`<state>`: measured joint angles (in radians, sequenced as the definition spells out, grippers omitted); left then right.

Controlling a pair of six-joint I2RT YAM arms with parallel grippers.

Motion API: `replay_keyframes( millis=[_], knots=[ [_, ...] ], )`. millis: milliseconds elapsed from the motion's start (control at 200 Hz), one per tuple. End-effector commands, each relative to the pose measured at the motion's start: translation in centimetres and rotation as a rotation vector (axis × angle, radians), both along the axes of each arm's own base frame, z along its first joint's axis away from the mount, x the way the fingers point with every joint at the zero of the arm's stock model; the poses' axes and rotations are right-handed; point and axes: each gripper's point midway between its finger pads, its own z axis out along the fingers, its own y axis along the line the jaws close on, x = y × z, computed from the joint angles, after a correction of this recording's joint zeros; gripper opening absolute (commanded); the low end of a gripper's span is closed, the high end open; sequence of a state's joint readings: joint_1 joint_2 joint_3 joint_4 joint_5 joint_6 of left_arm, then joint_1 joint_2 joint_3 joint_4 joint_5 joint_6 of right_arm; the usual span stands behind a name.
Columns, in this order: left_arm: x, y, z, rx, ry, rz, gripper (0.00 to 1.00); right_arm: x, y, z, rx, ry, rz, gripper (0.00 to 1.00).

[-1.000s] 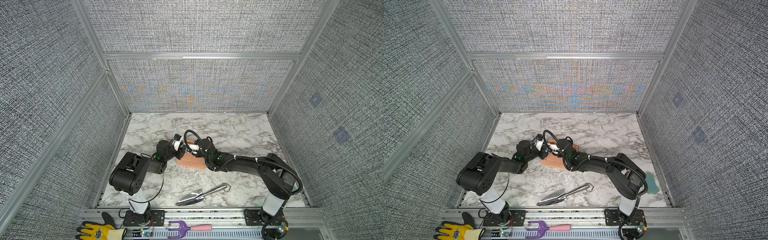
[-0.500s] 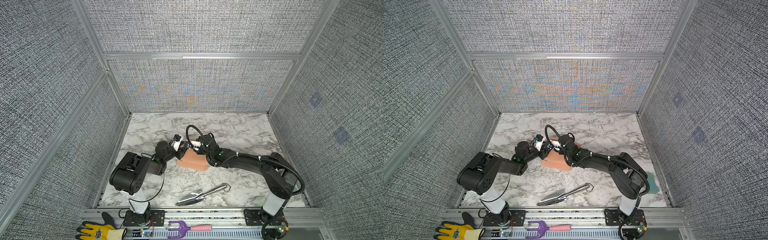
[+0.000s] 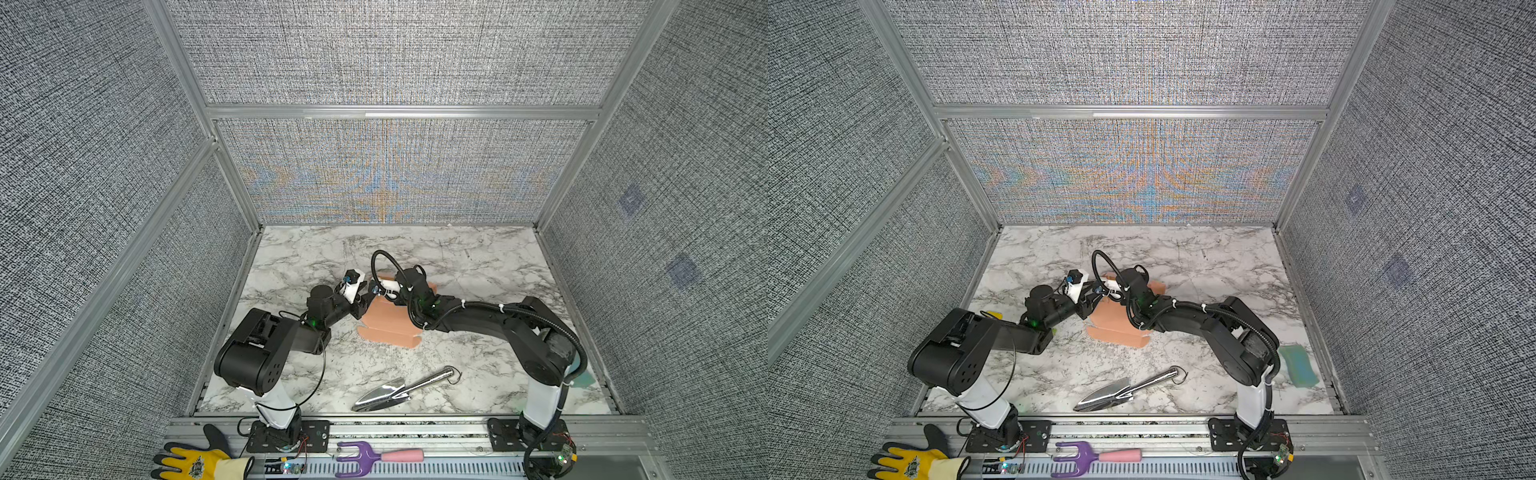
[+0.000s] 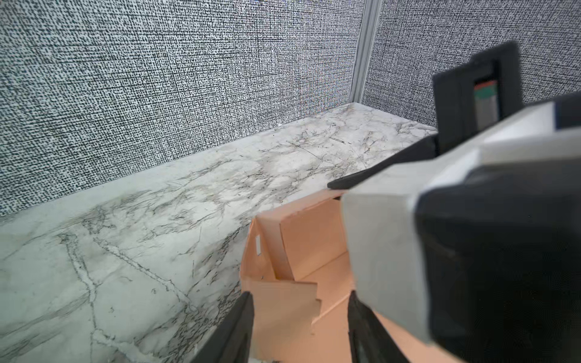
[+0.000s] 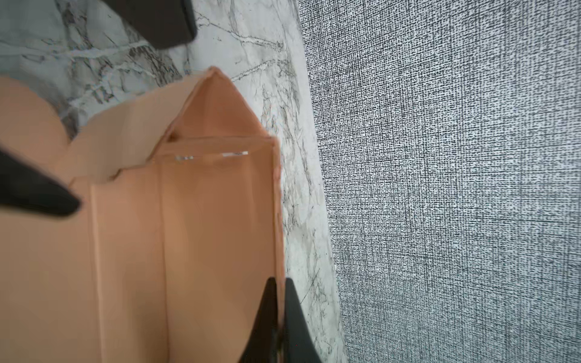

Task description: Fold the paper box

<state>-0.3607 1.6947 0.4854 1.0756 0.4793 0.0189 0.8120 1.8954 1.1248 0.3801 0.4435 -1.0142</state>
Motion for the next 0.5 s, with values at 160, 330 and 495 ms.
replay_keyframes(
  millis=[160,330,495],
  knots=[
    [1.0,1.5,-0.2,-0.005,-0.009,0.091,0.50,0.9,0.4,0.7,-0.003,-0.106,0.012,0.00],
    [1.7,3.4,-0.2,-0.030,0.000,0.188,0.50,0.9,0.3,1.1,0.018,-0.106,0.016,0.00],
    [2.3,3.9,-0.9,-0.041,0.032,0.208,0.49,0.8,0.3,1.5,0.035,-0.103,0.021,0.00]
  ],
)
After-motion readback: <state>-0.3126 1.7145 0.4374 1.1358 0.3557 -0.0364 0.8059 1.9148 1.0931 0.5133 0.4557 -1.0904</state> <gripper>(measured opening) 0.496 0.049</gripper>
